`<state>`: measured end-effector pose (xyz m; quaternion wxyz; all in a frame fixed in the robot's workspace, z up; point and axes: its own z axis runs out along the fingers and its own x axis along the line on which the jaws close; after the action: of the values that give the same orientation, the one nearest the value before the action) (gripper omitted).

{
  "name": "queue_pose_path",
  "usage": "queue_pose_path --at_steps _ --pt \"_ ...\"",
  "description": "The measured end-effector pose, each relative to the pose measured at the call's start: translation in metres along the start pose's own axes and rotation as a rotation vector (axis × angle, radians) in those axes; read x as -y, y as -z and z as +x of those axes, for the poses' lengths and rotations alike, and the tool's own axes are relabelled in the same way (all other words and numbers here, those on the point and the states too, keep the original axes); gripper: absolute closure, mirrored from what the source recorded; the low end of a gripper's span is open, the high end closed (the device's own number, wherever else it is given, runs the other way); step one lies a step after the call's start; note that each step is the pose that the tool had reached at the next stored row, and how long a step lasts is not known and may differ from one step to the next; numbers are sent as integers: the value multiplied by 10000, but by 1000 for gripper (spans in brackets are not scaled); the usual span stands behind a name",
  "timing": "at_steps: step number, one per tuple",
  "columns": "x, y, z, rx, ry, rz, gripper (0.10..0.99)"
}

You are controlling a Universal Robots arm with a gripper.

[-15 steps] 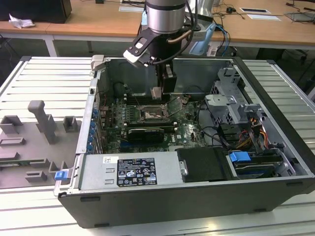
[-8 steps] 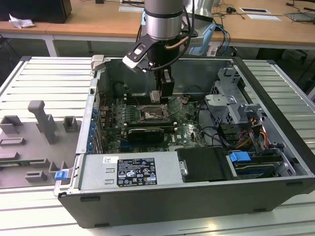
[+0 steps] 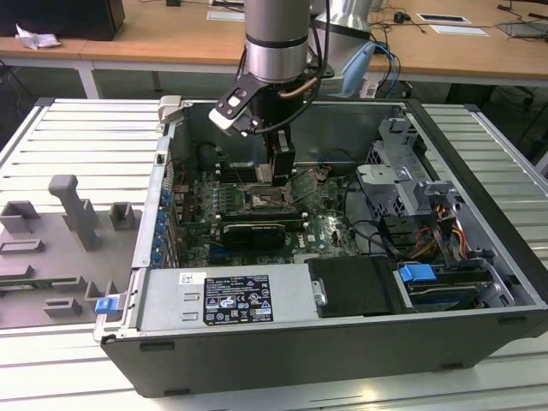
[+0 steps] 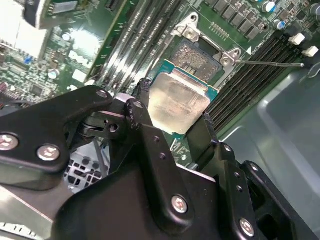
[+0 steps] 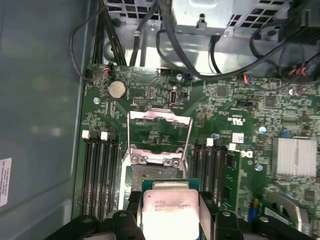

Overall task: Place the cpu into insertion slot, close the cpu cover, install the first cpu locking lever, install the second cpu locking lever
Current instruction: 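Place the cpu into insertion slot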

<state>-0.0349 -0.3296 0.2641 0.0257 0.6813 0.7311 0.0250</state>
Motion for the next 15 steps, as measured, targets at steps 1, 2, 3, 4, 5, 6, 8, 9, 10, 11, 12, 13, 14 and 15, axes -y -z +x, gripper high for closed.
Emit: queue_pose_path --at_steps 1,2,3,4,5,6,8,9,10,11,12,13,14,15 --pt "3 -20 9 7 -25 1 545" --pt "8 -45 20 12 -56 2 545" --pt "15 -62 27 15 -85 2 545" --pt "36 -96 38 20 -157 2 545" --pt "53 -124 50 28 -218 3 545" --pt "62 -145 62 32 -258 3 545" --pt "92 -224 93 33 -287 2 545" --pt "102 -242 97 33 -286 2 545" --pt "111 -259 100 34 -286 3 545" --pt "115 -284 102 35 -288 3 545" --pt "115 -301 103 35 -301 3 545" --pt "117 -327 103 39 -362 3 545" --pt "119 -344 104 43 -416 4 545" --pt "121 -372 104 47 -478 4 545"
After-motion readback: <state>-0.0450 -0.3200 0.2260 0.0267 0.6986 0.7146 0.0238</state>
